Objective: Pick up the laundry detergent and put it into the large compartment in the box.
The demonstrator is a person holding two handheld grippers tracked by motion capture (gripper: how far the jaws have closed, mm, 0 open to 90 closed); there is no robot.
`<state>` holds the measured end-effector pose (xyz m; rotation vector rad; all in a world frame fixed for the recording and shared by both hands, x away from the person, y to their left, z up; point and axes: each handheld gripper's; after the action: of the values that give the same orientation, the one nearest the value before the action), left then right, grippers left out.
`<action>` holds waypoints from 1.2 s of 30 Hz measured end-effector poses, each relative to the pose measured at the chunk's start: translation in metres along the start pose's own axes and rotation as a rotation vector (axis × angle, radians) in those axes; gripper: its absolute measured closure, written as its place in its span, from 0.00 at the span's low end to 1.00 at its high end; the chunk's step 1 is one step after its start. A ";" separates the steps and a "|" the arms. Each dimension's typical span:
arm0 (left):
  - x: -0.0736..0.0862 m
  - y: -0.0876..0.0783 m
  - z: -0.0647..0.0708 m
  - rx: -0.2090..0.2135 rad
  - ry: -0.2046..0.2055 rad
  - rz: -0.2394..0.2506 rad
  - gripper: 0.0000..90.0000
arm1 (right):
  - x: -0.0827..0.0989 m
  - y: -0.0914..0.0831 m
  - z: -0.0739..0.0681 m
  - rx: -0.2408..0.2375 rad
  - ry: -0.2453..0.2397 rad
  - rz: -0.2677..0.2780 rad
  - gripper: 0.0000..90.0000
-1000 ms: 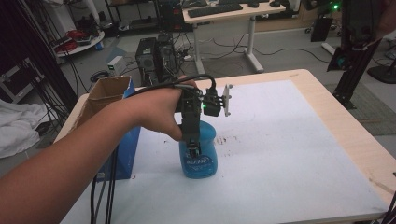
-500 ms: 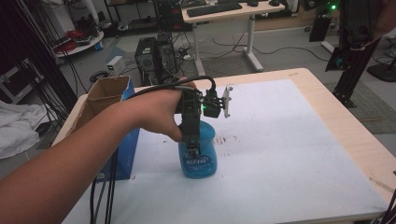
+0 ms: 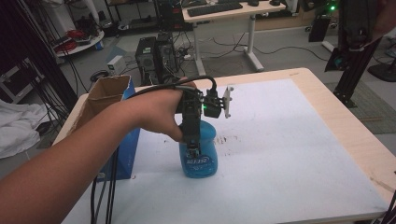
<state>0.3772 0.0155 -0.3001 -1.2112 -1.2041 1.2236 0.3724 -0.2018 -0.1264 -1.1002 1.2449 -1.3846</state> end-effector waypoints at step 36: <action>-0.002 -0.001 0.002 -0.030 0.003 0.000 0.24 | 0.000 0.001 0.000 0.001 0.000 0.003 0.04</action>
<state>0.3752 0.0136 -0.2988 -1.2345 -1.2248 1.2070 0.3729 -0.2020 -0.1271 -1.0972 1.2447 -1.3828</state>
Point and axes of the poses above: each handheld gripper's, and its own axes: y roughly forward along the jaws, x roughly out of its underside, z roughly to its right, and after that the axes turned 1 degree about -y, right-handed
